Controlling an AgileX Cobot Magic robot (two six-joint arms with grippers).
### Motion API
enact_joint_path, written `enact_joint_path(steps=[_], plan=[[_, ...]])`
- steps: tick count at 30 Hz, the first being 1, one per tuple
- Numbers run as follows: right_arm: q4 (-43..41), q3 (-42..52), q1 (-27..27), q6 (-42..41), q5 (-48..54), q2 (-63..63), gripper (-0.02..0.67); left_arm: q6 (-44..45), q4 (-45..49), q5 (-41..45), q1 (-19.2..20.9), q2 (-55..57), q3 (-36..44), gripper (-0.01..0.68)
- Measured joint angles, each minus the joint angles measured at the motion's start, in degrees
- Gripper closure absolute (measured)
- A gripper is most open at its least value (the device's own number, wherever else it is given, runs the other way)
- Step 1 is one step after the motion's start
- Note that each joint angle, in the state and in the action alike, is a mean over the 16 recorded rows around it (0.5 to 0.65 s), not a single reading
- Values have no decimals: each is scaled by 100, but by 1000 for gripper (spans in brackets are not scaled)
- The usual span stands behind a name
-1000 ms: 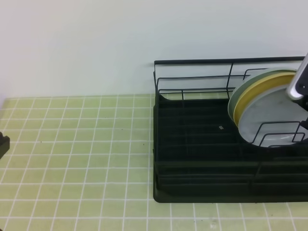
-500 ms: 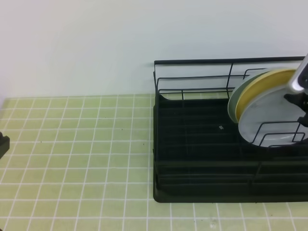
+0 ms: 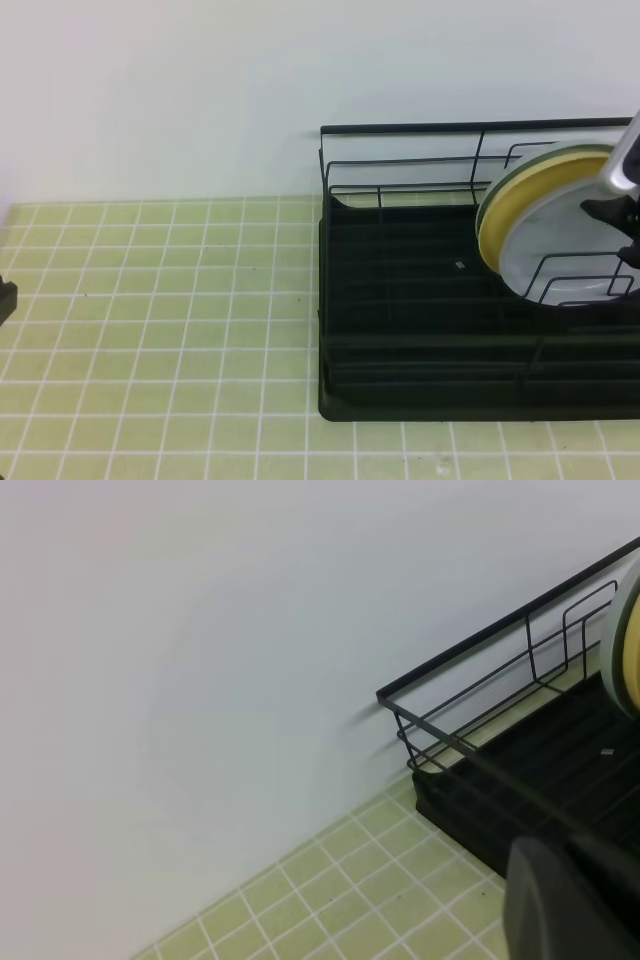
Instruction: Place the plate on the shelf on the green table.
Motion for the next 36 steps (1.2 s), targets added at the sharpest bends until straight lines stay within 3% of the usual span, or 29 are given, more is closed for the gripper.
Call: enact_joint_path(steps=[36], plan=[[1379,-12,196,-1867,-186,-34,164,-25,60,52,0,-41,0,673]])
